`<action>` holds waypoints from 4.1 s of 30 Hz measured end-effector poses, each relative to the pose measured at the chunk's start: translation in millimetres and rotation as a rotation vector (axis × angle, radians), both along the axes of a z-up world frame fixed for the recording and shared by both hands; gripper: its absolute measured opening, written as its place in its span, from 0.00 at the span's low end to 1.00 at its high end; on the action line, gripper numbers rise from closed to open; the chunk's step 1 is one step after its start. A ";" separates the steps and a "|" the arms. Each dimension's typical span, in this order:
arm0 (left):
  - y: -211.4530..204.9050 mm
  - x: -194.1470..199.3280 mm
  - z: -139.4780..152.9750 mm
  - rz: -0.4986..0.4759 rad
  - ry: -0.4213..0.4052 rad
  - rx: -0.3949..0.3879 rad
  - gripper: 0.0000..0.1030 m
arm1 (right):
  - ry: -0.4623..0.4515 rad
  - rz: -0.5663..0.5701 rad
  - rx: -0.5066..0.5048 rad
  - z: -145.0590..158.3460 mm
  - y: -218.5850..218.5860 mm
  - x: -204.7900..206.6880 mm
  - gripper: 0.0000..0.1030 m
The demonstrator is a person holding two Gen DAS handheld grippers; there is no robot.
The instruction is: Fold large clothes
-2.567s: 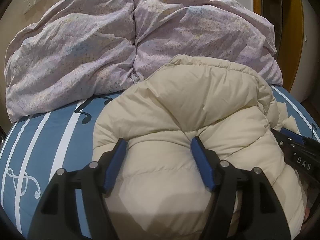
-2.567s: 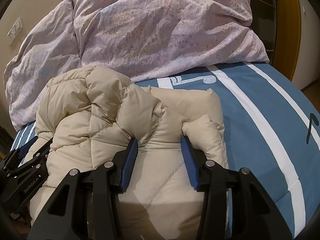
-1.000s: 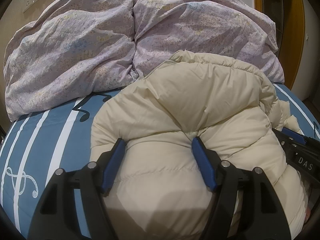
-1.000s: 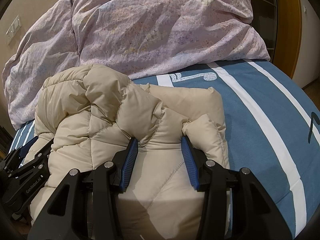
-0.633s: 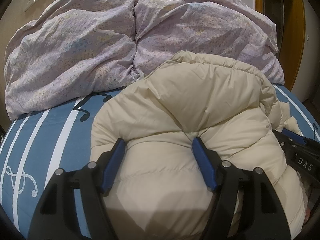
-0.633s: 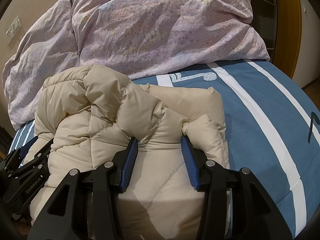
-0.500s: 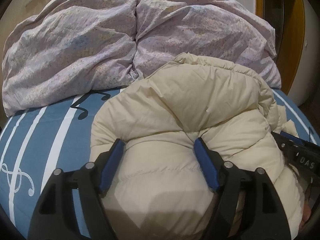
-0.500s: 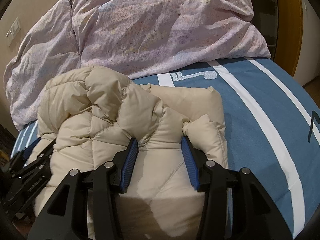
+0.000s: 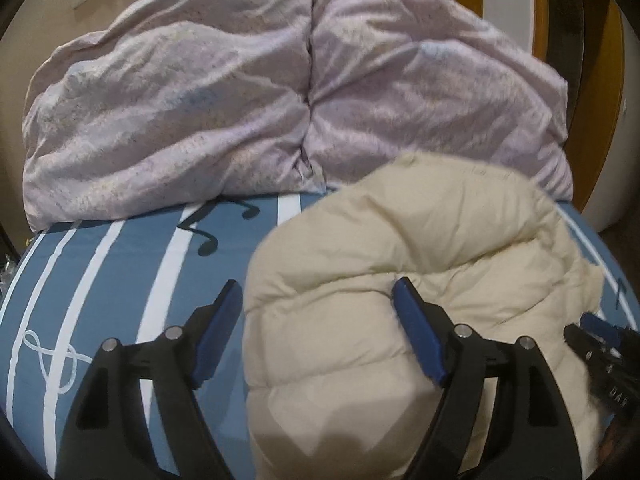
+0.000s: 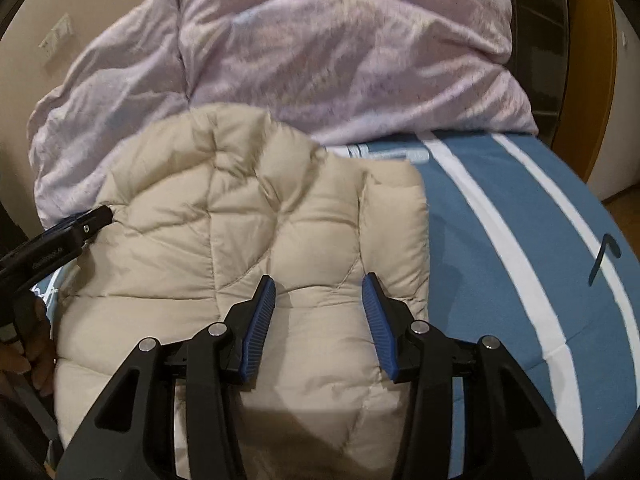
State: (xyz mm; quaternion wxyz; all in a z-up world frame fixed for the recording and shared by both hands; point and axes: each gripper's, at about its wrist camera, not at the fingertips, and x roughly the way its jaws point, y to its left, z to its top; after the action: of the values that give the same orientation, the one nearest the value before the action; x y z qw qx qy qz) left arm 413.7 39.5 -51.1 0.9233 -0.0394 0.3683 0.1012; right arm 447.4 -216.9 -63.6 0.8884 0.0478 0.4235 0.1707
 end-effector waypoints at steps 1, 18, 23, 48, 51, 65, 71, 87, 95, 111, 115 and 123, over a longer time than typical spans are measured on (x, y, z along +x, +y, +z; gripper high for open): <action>-1.4 0.9 -4.0 -0.003 0.004 0.002 0.76 | 0.008 -0.001 0.010 -1.9 -1.5 1.8 0.46; -1.6 10.0 -25.4 -0.004 0.036 -0.031 0.77 | 0.040 -0.011 0.023 -10.7 -0.5 12.0 0.46; 9.6 -2.1 -15.8 -0.009 0.042 -0.119 0.77 | 0.099 0.016 0.032 3.4 -5.6 17.0 0.52; 73.4 -51.2 -21.5 -0.100 0.122 -0.518 0.78 | 0.403 0.075 0.500 -36.7 -40.3 34.9 0.99; 78.7 -49.1 -25.6 -0.104 0.128 -0.577 0.78 | 0.408 0.107 0.534 -39.6 -34.3 36.2 0.87; 75.4 -37.0 -53.2 -0.119 0.142 -0.873 0.62 | 0.397 0.141 0.671 -36.9 -37.7 35.2 0.41; 91.7 -46.6 -43.8 -0.116 0.086 -0.894 0.38 | 0.351 0.189 0.678 -14.5 -15.4 40.7 0.34; 180.6 -44.4 -9.5 0.032 -0.008 -0.673 0.43 | 0.289 0.289 0.509 2.1 105.0 74.7 0.40; 178.4 -52.7 -3.2 0.083 -0.015 -0.449 0.70 | 0.093 0.127 0.230 40.6 82.2 47.0 0.71; 115.0 -35.4 22.2 0.072 -0.015 -0.057 0.84 | -0.124 0.242 -0.094 52.0 153.0 23.5 0.69; 119.7 -25.8 2.9 0.077 0.019 -0.076 0.87 | -0.077 0.237 -0.056 32.5 145.6 31.1 0.70; 121.8 -15.3 -14.4 0.077 0.040 -0.058 0.90 | -0.031 0.237 -0.047 19.9 145.3 39.1 0.70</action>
State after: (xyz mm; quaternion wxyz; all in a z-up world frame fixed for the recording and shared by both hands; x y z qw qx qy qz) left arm 398.4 161.3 -65.4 0.9097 -0.0785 0.3875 0.1267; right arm 486.4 -71.6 -43.7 0.8692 -0.0261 0.4163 0.2654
